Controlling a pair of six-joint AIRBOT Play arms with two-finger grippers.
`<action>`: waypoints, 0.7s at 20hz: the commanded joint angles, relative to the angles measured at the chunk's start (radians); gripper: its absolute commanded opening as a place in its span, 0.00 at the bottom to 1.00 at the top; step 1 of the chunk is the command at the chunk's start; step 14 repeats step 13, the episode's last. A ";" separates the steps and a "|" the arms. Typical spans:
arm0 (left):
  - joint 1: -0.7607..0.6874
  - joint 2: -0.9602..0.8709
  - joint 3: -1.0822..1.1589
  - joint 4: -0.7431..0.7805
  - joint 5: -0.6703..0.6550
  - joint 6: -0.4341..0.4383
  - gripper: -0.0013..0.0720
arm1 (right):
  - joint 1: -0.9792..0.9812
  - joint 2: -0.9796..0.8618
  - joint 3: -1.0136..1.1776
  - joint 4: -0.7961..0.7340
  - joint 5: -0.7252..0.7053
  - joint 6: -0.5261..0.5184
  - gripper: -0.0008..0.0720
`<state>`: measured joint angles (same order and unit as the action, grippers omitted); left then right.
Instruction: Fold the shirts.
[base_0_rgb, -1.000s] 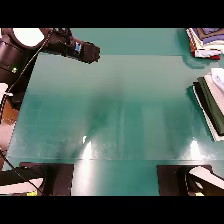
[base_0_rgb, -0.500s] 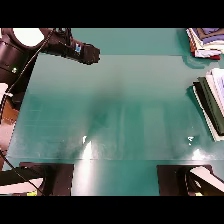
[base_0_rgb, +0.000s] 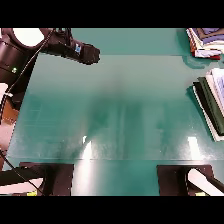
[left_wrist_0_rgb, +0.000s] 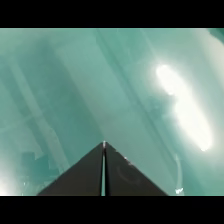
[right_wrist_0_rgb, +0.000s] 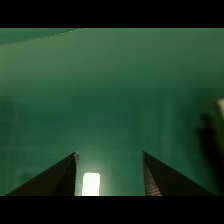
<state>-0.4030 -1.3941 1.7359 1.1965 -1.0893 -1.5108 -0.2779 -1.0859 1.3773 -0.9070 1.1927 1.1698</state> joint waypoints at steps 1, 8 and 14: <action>0.001 0.000 0.000 0.000 0.033 0.000 0.06 | 0.238 -0.025 0.011 0.014 -0.020 0.000 0.47; 0.001 0.000 0.000 0.000 0.087 0.000 0.06 | 0.367 -0.083 0.011 0.015 0.010 0.000 0.03; 0.001 0.000 0.000 0.000 0.087 0.000 0.06 | 0.364 -0.089 0.011 0.014 0.014 0.000 0.03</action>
